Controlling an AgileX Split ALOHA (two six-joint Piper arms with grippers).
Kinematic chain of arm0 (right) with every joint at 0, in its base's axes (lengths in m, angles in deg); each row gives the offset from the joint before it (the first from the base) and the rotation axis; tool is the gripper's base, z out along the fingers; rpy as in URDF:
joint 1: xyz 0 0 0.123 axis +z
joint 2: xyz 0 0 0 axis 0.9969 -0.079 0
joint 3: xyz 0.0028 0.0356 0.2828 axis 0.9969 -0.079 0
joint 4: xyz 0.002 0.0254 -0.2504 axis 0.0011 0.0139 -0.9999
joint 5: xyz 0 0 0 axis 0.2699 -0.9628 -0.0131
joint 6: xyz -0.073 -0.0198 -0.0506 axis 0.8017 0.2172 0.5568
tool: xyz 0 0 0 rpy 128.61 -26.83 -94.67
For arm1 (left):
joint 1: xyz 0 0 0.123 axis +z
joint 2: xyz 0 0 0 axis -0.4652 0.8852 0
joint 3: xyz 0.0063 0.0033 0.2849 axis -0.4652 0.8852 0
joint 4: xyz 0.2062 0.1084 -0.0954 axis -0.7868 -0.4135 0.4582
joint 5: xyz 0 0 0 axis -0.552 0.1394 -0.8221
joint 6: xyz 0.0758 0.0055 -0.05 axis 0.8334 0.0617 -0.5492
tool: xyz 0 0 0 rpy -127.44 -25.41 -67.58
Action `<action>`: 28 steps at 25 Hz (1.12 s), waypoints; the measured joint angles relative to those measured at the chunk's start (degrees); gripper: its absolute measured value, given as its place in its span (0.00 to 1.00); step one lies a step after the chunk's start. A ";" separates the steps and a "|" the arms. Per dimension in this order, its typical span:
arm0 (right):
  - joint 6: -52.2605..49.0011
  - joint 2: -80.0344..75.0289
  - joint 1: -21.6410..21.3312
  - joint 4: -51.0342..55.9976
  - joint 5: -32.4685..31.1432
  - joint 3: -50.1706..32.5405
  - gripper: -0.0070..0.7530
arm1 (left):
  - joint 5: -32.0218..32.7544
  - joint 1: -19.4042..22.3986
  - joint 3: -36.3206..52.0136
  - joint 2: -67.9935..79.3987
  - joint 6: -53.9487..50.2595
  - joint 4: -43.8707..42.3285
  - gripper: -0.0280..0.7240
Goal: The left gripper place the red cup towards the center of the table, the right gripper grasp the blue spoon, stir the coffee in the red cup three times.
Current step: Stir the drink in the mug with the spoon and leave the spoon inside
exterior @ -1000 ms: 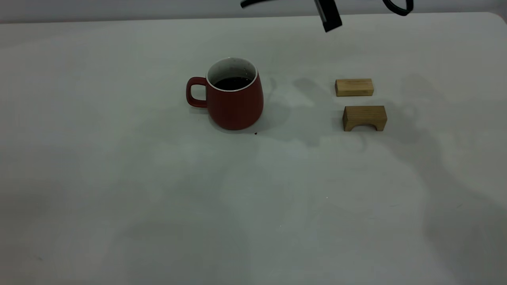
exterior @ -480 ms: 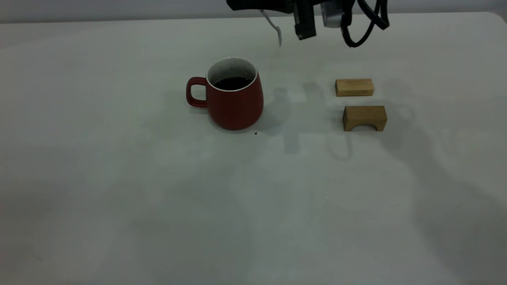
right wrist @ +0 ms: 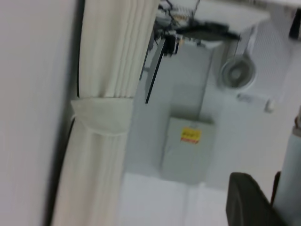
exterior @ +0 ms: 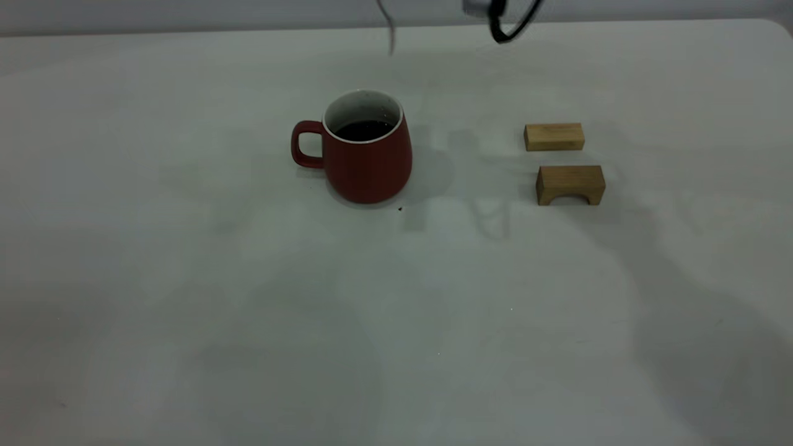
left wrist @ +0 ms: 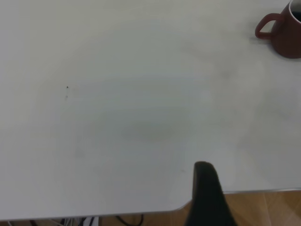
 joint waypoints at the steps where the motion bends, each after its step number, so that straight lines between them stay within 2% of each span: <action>1: -2.64 -0.24 0.24 0.00 -0.05 0.40 0.18 | 0.00 0.00 0.00 0.00 0.00 0.00 0.78; 5: -8.20 -3.77 0.48 -0.01 -1.83 3.76 0.18 | 0.00 0.00 0.00 0.00 0.00 0.00 0.78; 13: -11.16 -10.94 0.86 -0.20 -3.65 12.49 0.18 | 0.00 0.00 0.00 0.00 0.00 0.00 0.78; 28: -11.56 -15.13 0.86 -0.10 -3.01 13.08 0.18 | 0.00 0.00 0.00 0.00 0.00 0.00 0.78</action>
